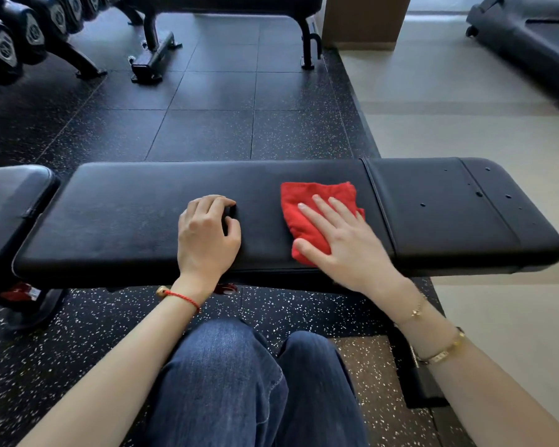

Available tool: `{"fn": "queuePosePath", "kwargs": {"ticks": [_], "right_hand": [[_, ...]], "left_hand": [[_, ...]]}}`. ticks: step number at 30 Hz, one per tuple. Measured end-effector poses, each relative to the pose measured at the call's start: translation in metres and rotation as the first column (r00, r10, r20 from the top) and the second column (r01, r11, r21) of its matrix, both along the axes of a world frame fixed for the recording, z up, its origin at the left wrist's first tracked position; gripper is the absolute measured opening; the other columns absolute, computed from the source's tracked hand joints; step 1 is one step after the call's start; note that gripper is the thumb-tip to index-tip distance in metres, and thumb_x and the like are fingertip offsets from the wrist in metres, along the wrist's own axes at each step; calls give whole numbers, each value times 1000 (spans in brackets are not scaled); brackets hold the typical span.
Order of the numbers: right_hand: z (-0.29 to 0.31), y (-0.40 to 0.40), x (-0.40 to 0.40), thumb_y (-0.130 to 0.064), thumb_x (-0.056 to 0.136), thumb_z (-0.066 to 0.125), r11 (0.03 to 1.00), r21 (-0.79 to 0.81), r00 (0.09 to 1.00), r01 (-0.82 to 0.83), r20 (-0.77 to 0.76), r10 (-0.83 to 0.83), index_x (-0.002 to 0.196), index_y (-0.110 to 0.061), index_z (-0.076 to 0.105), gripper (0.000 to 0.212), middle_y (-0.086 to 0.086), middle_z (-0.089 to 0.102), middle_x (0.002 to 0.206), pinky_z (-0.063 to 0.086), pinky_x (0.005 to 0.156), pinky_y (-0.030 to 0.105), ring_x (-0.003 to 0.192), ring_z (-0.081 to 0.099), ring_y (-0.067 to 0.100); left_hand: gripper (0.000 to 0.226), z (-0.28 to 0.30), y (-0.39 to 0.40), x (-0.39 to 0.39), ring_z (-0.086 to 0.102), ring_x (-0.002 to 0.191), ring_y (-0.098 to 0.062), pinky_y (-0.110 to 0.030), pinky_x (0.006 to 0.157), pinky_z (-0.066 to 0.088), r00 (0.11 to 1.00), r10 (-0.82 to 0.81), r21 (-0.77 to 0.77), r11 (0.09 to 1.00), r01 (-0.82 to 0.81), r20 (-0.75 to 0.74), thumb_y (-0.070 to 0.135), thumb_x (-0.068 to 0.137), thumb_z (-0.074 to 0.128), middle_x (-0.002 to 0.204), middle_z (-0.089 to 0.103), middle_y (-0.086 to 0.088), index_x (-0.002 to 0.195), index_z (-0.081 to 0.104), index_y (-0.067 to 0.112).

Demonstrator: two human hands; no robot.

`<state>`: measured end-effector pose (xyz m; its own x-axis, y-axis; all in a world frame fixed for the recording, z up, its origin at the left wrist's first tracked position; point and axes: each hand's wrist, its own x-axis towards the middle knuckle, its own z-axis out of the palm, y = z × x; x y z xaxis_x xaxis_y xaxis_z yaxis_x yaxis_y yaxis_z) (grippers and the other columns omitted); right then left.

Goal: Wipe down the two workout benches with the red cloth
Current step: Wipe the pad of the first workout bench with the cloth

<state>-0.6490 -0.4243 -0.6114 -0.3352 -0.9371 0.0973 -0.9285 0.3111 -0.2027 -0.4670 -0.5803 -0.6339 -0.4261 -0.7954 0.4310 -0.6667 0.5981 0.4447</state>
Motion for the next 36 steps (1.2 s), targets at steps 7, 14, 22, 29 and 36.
{"fn": "queuePosePath", "kwargs": {"ticks": [7,14,22,29,36], "right_hand": [[7,-58,-54,-69,92,29,977,128,985,169,10,-172,154,-36,18,71,-2,8,164,4,121,46,151,6,23],[2,-32,14,-69,91,27,996,36,996,-76,-39,77,152,-38,23,69,-6,18,162,6,121,44,150,12,23],[5,5,-41,-74,88,28,987,6,987,158,21,-158,151,-39,28,72,-6,21,162,11,121,44,149,14,18],[4,-35,2,-69,91,27,997,70,998,41,-55,-37,154,-37,18,71,-4,13,163,0,121,48,151,8,23],[1,12,11,-71,89,29,1000,7,1000,-20,6,20,151,-44,21,68,-13,17,162,4,120,43,150,9,15]], "left_hand": [[26,3,4,-4,53,110,-27,-39,98,40,999,16,1,1000,-16,44,12,84,55,111,65,-1,107,65,15],[25,2,3,-2,53,111,-25,-39,99,40,1000,11,7,1000,-12,26,13,85,57,112,65,0,107,66,17],[25,3,4,-2,54,111,-25,-38,98,41,999,11,-3,1000,-11,38,13,85,54,112,65,-1,108,66,15],[25,3,5,-3,54,111,-26,-38,99,39,999,18,-5,1000,-18,40,13,85,54,111,65,-1,108,66,15],[26,1,2,0,54,113,-24,-36,100,39,1000,5,2,1000,-5,29,13,86,55,114,66,0,110,66,16]]}}
